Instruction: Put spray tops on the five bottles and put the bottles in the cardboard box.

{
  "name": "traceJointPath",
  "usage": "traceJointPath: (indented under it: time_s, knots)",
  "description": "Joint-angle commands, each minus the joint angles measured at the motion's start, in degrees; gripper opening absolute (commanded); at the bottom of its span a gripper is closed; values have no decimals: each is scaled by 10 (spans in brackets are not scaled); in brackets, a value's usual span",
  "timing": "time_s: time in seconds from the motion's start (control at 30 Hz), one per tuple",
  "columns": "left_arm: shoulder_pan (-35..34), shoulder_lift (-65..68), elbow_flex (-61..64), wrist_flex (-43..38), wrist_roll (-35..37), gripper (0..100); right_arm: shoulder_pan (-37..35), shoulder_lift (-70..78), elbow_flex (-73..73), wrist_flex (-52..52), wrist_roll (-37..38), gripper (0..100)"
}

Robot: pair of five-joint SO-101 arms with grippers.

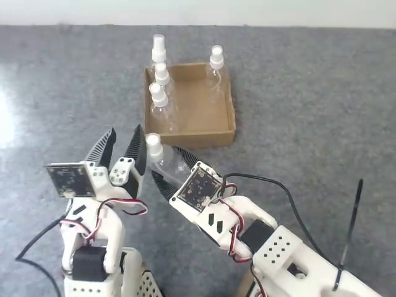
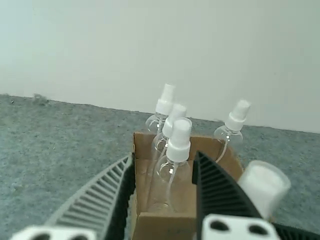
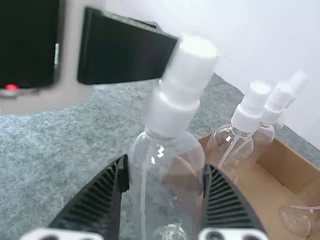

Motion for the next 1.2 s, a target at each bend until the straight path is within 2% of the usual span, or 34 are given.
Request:
traceJointPath:
  time_s: [0.0,0.43,0.57,1.1,1.17]
  knots:
    - [26,-10,-3,6,-19,177,-6,-23,-10,-12,-4,84]
    - [43,-10,-1,10,-44,177,-5,-22,-9,-10,0,84]
    - [55,-10,4,9,-75,177,-3,-19,-9,-9,0,84]
    - [49,-10,-2,9,-76,177,-2,-23,1,-9,0,84]
    - [32,-10,-15,9,-76,177,-2,-23,1,-9,0,84]
